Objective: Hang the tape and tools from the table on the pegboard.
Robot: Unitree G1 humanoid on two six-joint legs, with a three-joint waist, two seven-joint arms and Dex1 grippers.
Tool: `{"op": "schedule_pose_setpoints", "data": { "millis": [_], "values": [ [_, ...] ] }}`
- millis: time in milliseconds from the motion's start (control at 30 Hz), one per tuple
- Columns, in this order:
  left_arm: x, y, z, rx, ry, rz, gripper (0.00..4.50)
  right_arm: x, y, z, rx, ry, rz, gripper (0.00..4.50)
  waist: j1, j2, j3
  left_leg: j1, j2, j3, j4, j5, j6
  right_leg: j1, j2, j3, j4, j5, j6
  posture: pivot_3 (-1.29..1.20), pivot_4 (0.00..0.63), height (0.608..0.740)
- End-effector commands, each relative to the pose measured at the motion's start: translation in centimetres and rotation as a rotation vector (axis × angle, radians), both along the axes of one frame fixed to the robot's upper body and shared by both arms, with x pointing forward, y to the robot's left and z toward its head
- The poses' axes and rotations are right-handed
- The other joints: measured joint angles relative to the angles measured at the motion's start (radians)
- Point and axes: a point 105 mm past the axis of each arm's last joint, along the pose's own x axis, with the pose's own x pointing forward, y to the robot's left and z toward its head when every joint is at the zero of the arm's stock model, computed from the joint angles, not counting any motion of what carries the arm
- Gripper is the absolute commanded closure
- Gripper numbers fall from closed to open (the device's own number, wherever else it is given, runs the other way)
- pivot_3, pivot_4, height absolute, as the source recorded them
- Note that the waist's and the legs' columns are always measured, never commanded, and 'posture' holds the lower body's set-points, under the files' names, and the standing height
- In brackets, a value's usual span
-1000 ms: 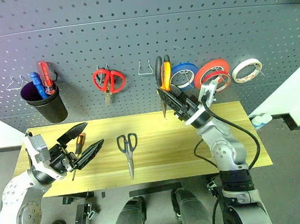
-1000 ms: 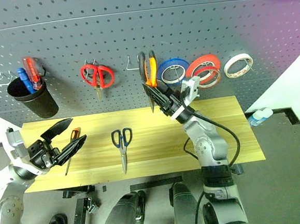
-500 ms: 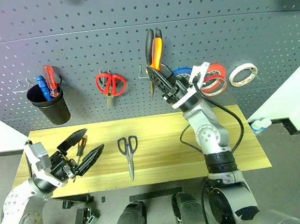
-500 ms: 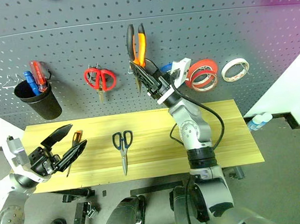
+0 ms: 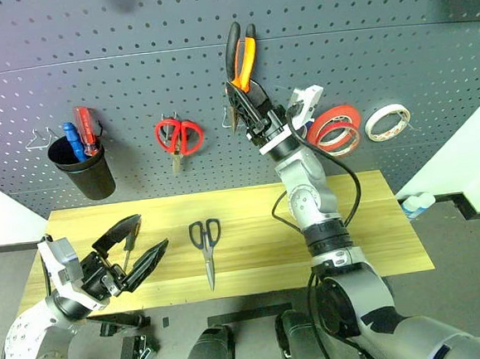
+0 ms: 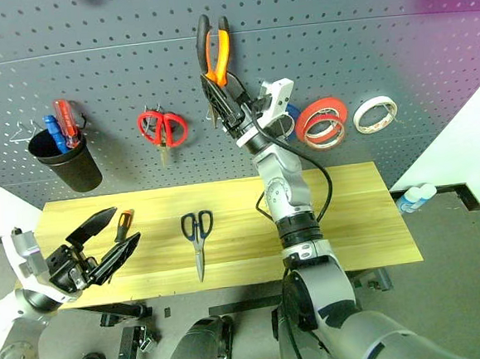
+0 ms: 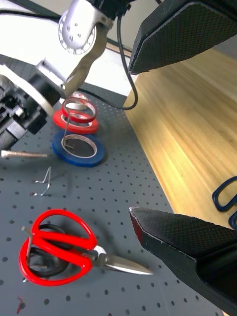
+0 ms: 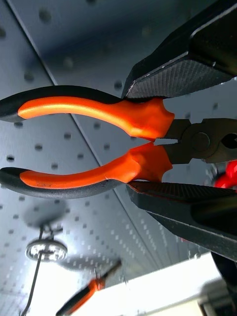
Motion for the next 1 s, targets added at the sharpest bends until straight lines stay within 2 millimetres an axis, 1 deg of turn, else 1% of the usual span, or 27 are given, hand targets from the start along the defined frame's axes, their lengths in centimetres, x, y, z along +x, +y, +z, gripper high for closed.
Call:
{"op": "schedule_pose_setpoints", "data": {
  "millis": [33,133,300,433,667,800,900,1000],
  "values": [
    [-0.5,0.0,1.0,0.010,-0.045,0.001,0.00,-0.2,0.8,2.6,0.028,-0.096,-0.028,2.43,-0.002,0.000,0.000,0.000,0.000,0.000,0.000,0.000,0.000,0.000,0.000,0.000,0.000,0.000,0.000,0.09,0.114,0.740],
    [-0.6,0.0,1.0,0.007,-0.040,-0.002,0.00,0.1,0.9,3.0,0.035,-0.114,-0.060,2.43,-0.002,0.000,0.000,0.001,0.000,0.000,0.000,0.000,0.000,0.000,0.000,0.001,0.002,0.000,0.000,0.09,0.125,0.740],
    [-1.0,-0.4,1.2,0.008,-0.027,-0.006,0.00,-0.1,1.4,3.4,0.043,-0.146,-0.094,2.43,-0.001,0.000,0.000,0.001,0.000,0.000,0.000,0.000,0.000,0.000,0.000,0.001,0.002,0.000,0.000,0.10,0.150,0.740],
    [-1.1,-0.6,1.5,0.006,-0.020,-0.003,0.00,0.0,1.3,3.9,0.060,-0.164,-0.136,2.43,0.000,0.001,0.001,0.003,0.000,0.000,0.000,0.000,0.000,0.001,0.000,0.001,0.002,0.000,0.000,0.10,0.164,0.740],
    [-1.1,-0.8,1.4,-0.001,-0.007,-0.007,0.00,0.2,2.2,4.2,0.041,-0.206,-0.221,2.43,-0.004,0.003,0.003,0.004,0.000,0.000,0.000,0.000,0.001,0.003,0.000,0.001,0.003,0.000,-0.001,0.11,0.178,0.740],
    [-1.2,-1.0,1.5,-0.001,-0.002,-0.007,0.00,0.4,2.3,4.5,0.042,-0.223,-0.270,2.43,-0.004,0.004,0.004,0.008,0.000,0.000,-0.001,0.000,0.001,0.006,0.000,0.001,0.002,0.000,-0.001,0.12,0.181,0.740],
    [-1.2,-1.2,1.9,-0.001,-0.002,-0.004,0.00,0.6,2.6,3.9,0.045,-0.199,-0.281,2.43,-0.003,0.004,0.005,0.014,0.000,0.000,-0.002,0.000,0.001,0.011,0.000,0.001,0.001,-0.002,-0.002,0.13,0.188,0.740],
    [-1.4,-1.6,2.2,-0.003,0.002,-0.002,0.00,0.7,3.1,3.2,0.016,-0.193,-0.287,2.43,-0.002,0.004,0.005,0.015,0.000,-0.001,-0.002,0.000,0.001,0.013,0.000,0.001,0.002,-0.002,-0.003,0.14,0.193,0.740]
  ]
}}
